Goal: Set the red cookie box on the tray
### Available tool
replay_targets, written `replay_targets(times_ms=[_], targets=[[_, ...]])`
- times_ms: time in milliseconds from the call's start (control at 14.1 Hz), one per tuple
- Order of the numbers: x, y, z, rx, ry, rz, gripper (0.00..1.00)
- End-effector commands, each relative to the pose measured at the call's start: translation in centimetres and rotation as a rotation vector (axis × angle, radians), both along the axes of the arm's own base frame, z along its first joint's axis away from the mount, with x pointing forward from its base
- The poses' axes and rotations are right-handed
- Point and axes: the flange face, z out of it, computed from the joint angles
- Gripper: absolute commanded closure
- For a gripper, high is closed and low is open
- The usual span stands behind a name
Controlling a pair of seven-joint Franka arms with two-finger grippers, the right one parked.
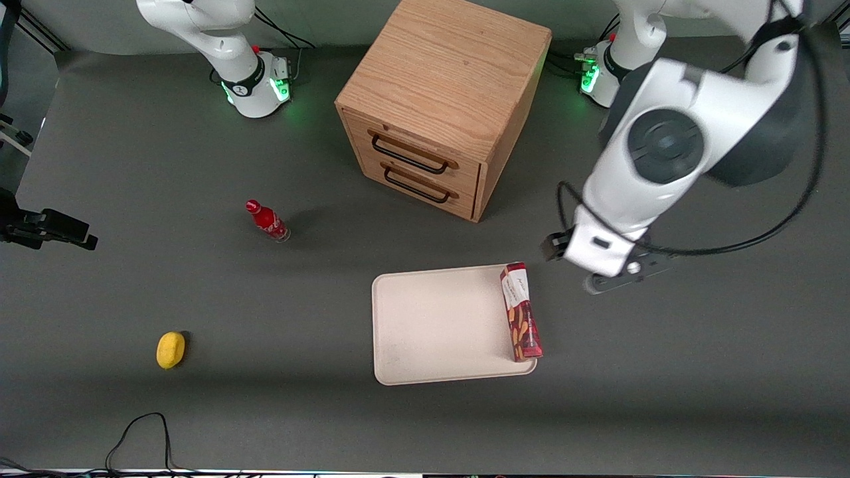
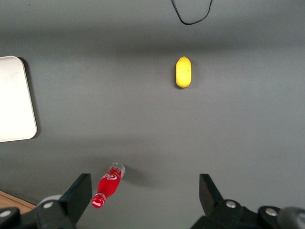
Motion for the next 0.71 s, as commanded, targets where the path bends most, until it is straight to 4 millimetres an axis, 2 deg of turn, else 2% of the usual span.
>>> replay_targets(times_ms=[0, 426, 568, 639], targets=[[-0.9, 5.4, 0.4, 0.008, 0.027, -0.062, 0.0], [-2.3, 14.9, 0.8, -0.023, 0.025, -0.237, 0.0], [-2.6, 17.3, 0.8, -0.027, 0.021, -0.29, 0.0], [-2.6, 19.3, 1.0, -0.038, 0.024, -0.304, 0.0]])
